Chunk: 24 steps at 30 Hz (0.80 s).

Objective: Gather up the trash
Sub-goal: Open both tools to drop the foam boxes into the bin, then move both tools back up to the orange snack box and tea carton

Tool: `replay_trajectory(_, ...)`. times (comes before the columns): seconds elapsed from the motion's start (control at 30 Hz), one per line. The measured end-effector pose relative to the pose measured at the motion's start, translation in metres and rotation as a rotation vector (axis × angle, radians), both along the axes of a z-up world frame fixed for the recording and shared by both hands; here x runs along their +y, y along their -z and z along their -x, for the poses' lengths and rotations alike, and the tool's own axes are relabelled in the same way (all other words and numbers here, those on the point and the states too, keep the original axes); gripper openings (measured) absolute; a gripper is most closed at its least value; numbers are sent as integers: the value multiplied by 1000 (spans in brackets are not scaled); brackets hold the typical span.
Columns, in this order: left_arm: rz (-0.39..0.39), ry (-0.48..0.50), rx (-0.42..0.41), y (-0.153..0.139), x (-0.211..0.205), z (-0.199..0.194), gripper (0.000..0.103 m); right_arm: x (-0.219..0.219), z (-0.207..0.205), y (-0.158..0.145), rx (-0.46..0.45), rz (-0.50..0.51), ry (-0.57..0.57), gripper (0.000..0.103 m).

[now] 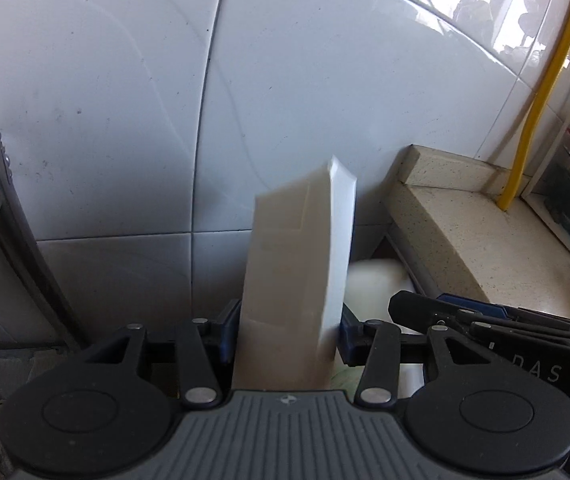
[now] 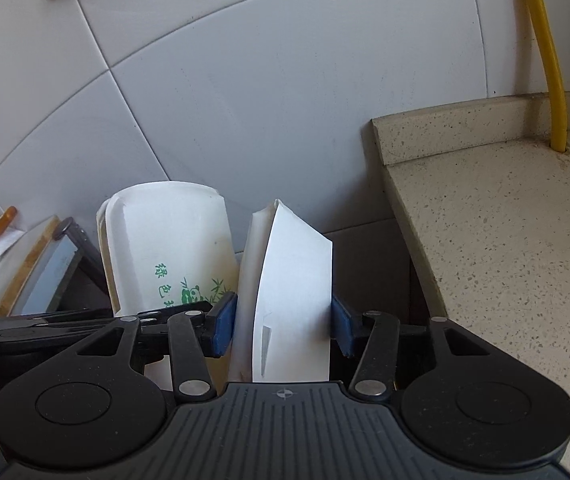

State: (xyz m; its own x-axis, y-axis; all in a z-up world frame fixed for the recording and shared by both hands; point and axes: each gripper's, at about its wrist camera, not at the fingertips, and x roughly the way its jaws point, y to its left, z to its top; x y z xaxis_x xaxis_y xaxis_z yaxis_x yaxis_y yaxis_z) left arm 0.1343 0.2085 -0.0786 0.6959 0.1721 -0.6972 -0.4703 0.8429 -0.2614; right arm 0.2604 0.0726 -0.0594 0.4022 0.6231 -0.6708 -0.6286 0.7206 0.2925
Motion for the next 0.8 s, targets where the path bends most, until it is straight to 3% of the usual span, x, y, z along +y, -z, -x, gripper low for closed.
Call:
replay_trajectory(0.13,2,-2,7,1,-1,-4,47,1,-3,5,4,12,21,64)
replay_trajectory(0.43,12,22,10,0,-2,-1,47,1,-9,12,13,22,53,66)
replay_trajectory(0.8,-65,119,-34,-39,-42,-3,53,-29,9,-24,-43,-16,106,69)
